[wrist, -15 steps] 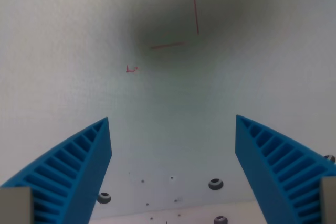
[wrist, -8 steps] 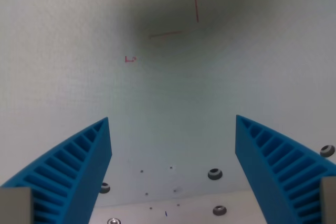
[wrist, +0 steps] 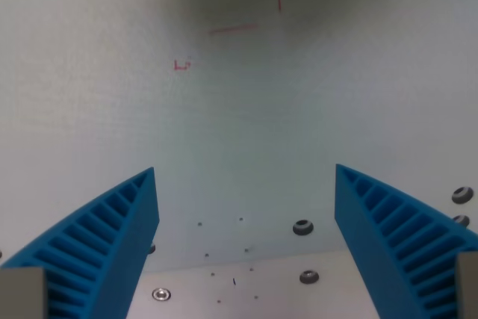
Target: Rotate around gripper negative y
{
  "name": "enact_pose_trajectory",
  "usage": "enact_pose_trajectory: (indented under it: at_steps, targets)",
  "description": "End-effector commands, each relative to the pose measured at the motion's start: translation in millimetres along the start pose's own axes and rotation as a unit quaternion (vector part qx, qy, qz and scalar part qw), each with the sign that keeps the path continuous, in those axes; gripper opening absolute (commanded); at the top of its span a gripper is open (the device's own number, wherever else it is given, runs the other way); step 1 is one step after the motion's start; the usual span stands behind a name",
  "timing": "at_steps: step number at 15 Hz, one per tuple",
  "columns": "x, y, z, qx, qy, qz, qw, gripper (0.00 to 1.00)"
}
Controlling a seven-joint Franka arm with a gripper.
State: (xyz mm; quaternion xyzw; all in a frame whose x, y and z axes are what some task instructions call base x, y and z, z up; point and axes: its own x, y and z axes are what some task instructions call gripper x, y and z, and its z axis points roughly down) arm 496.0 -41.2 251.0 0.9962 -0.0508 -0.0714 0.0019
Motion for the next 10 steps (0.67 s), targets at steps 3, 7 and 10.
enact_pose_trajectory:
  at_steps: [3,7,10]
  targets:
    - [8.5,-0.5,-5.9,0.003,-0.127,0.0,0.9919,1.0]
    - [8.5,-0.5,-5.9,0.003,-0.15,0.0,0.9887,1.0]
    - [8.5,-0.5,-5.9,0.003,-0.167,0.0,0.9859,1.0]
